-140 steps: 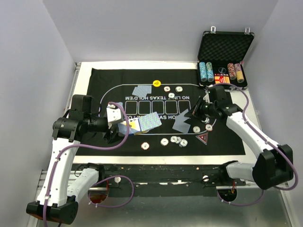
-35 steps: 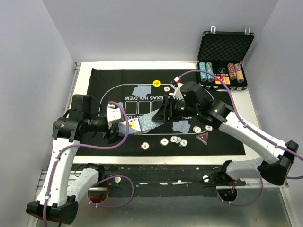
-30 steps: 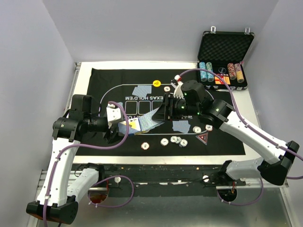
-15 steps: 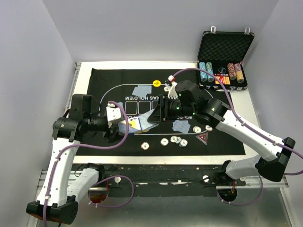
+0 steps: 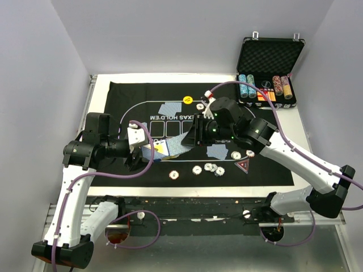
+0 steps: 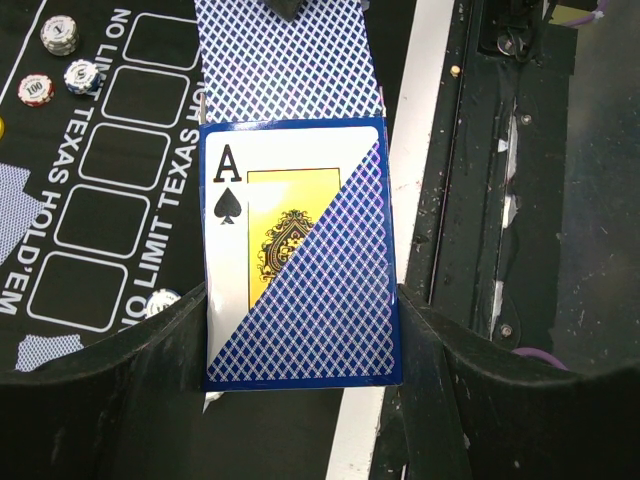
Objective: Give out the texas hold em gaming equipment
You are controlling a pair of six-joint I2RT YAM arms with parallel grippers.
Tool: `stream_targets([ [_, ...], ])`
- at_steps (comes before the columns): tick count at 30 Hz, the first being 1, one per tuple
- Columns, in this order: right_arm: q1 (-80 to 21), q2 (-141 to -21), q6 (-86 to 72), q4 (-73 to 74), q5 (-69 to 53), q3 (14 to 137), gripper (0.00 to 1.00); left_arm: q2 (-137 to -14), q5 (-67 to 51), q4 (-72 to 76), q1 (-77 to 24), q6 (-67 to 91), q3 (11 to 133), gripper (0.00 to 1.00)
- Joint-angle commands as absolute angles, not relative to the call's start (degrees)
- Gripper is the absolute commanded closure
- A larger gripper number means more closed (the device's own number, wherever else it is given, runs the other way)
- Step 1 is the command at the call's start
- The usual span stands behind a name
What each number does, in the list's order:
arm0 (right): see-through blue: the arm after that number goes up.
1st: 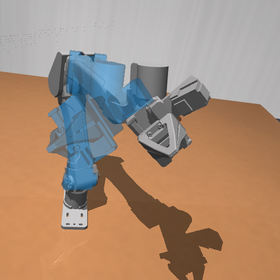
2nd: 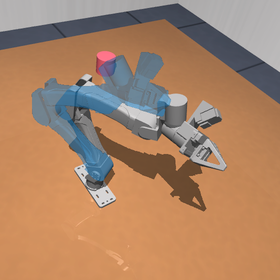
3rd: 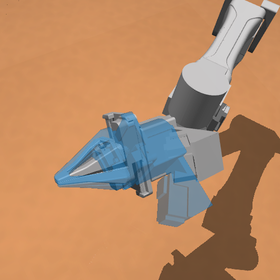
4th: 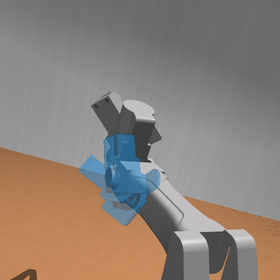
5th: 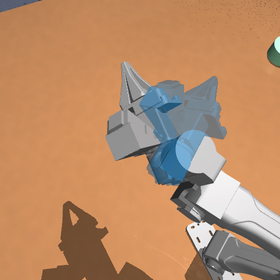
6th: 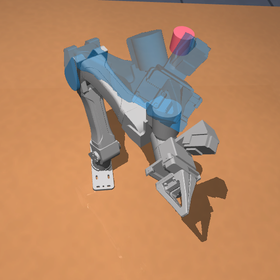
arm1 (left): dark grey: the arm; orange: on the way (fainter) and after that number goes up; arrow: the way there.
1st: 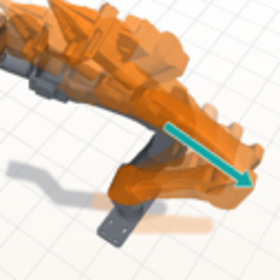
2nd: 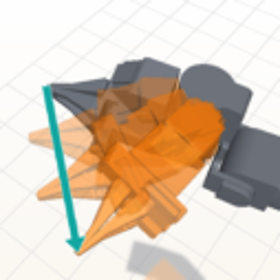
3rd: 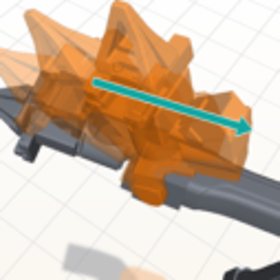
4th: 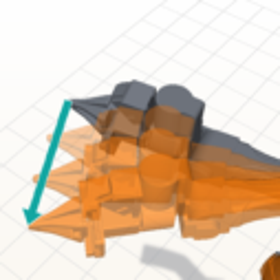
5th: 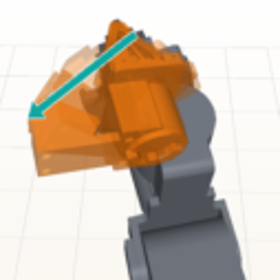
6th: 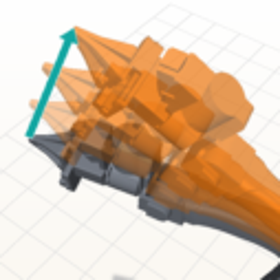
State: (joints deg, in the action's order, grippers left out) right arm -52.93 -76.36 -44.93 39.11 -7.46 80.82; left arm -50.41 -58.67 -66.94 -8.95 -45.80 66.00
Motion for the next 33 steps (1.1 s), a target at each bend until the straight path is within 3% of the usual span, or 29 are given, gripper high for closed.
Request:
stream_targets([
  [1,-53.35,-74.27,-44.47,40.87,-4.40,79.98,0.64,-49.92,-61.44,-65.57,-8.88,-45.70,66.71,0.81],
  [4,-52.91,-73.48,-44.91,40.87,-3.78,79.89,0.78,-49.83,-61.35,-65.57,-8.79,-45.70,66.71,0.81],
  [8,-51.95,-72.42,-45.00,41.48,-3.52,80.07,0.86,-49.92,-61.44,-65.48,-8.70,-45.70,66.80,0.81],
  [18,-50.01,-71.19,-44.65,42.54,-5.09,80.77,0.87,-49.92,-61.61,-65.57,-8.79,-45.62,66.71,0.80],
  [33,-49.75,-72.77,-42.63,42.54,-6.33,81.74,0.78,-49.66,-61.79,-65.57,-8.79,-45.44,66.71,0.81],
])
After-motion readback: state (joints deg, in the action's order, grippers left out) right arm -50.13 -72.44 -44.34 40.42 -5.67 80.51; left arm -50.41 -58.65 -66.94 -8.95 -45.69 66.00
